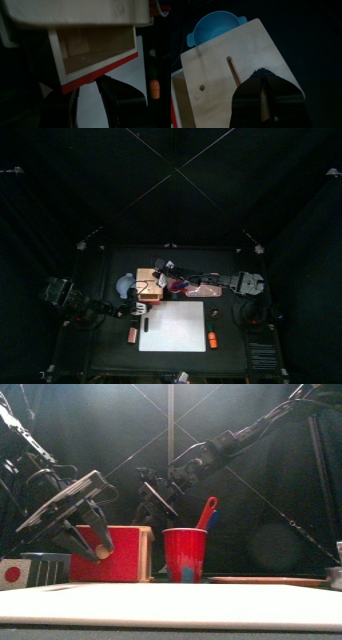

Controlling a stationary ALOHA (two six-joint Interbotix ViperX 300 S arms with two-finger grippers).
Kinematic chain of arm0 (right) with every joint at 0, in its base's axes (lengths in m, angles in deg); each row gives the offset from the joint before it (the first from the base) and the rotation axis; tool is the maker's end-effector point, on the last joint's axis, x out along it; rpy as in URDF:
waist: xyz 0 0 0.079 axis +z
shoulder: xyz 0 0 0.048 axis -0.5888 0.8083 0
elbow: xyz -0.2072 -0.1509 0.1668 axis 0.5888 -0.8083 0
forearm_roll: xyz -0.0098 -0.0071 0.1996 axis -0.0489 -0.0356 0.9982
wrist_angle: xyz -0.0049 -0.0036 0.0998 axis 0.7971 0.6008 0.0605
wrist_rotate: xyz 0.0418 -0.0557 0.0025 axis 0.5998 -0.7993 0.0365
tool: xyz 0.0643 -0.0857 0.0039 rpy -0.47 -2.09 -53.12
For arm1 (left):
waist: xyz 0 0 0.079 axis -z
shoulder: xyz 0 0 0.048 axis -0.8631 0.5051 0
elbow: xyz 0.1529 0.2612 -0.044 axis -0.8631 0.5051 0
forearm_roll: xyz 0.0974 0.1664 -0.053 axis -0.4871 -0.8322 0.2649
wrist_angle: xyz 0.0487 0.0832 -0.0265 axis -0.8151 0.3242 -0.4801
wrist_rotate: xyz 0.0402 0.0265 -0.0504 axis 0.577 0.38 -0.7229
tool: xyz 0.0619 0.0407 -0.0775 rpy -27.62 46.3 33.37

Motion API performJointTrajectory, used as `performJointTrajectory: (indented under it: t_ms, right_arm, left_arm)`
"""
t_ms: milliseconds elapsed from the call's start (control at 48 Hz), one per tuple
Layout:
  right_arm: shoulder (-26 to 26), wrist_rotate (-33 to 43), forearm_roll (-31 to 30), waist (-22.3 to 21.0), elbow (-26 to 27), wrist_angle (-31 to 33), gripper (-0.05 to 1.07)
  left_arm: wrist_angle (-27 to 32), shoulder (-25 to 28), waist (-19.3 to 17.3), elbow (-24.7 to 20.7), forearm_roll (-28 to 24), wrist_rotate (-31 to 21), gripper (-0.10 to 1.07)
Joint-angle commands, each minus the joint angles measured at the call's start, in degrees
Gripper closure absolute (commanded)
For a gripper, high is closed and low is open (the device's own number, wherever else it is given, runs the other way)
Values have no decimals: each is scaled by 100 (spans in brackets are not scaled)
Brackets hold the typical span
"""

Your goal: Open drawer

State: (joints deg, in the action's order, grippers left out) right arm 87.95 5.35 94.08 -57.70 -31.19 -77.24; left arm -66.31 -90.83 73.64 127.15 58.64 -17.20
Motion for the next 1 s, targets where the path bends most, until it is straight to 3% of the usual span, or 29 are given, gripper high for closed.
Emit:
performJointTrajectory:
  t_ms: [0,396,708,833,979]
  right_arm:
    - [-141,0,-9,-79,88,26,97]
    - [-141,9,9,-70,97,149,97]
    - [-141,9,35,-53,105,149,97]
    - [-141,9,53,-35,105,149,97]
    - [-141,9,44,-26,105,149,97]
  left_arm:
    - [9,-53,237,-167,35,18,31]
    - [26,9,694,-141,404,18,31]
    - [26,70,800,-193,483,26,30]
    - [-35,97,800,-220,448,35,26]
    - [-79,114,800,-246,378,26,14]
